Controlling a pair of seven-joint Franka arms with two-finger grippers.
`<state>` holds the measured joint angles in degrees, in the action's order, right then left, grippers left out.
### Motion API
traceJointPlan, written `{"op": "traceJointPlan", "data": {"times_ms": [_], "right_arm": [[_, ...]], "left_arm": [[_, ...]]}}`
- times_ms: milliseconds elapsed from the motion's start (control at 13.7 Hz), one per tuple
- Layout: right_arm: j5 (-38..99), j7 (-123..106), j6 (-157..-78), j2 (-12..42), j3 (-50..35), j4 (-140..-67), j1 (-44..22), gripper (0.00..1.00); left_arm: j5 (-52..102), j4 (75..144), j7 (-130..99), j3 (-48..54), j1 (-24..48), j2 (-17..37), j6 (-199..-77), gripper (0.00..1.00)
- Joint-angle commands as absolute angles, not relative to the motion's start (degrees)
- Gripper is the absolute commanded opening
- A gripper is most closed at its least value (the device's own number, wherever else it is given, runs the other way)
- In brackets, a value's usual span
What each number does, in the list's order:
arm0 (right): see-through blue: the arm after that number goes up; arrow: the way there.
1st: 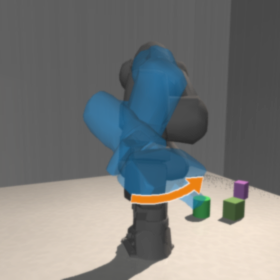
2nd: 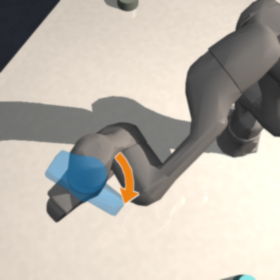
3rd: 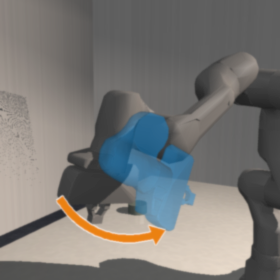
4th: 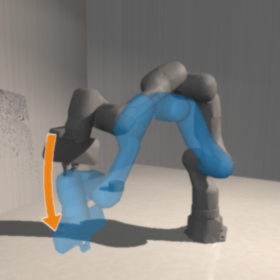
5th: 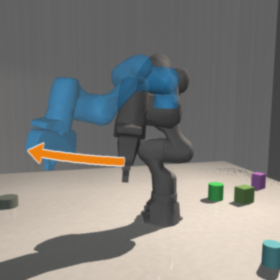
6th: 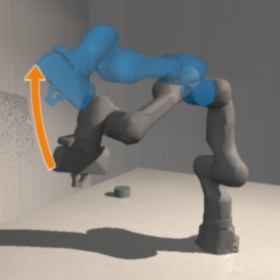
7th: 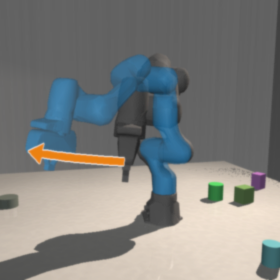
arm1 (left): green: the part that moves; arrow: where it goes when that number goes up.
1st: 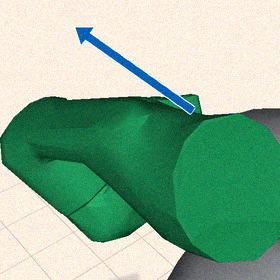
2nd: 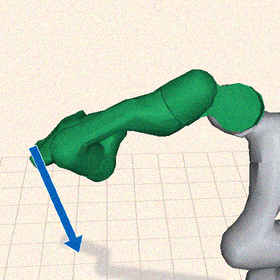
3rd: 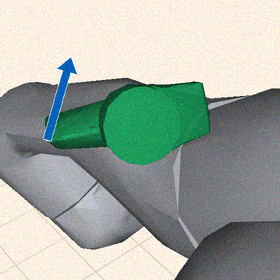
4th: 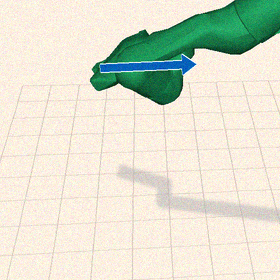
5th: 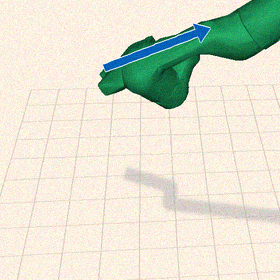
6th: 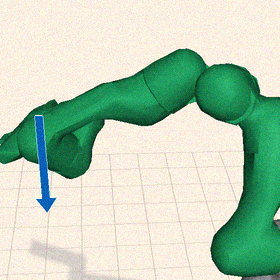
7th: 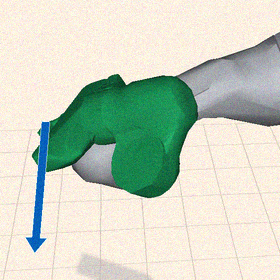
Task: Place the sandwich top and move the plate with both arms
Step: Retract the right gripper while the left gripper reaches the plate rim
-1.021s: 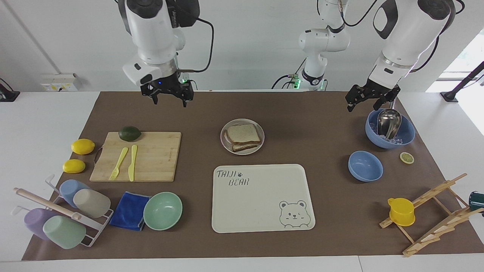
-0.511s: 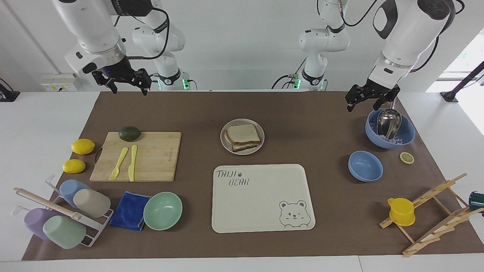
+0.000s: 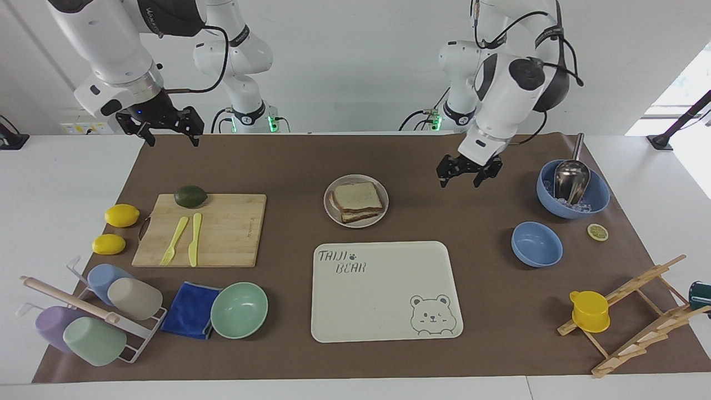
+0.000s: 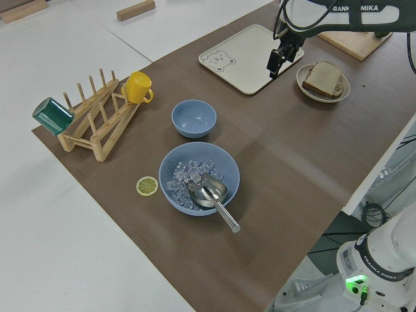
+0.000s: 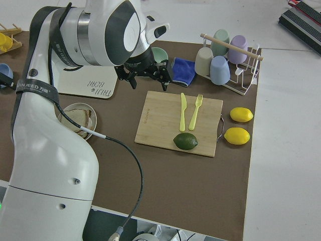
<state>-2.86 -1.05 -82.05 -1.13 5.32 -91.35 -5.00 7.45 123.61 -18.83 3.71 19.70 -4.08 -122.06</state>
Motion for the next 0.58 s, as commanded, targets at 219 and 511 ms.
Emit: {"op": "traceJointPlan", "data": {"times_ms": [219,511], "right_arm": [[-0.61,-4.66,-84.10,-2.72,8.00,-93.95,-5.54,1.00],[-0.26,1.28,-86.13,-3.43,8.53,-95.71,-5.54,1.00]], "left_arm": [[8.43,131.22,-27.25,2.90,30.40,0.43,-136.49,1.00],[8.88,131.57,-27.25,2.90,32.34,4.12,-140.09,0.95]]}}
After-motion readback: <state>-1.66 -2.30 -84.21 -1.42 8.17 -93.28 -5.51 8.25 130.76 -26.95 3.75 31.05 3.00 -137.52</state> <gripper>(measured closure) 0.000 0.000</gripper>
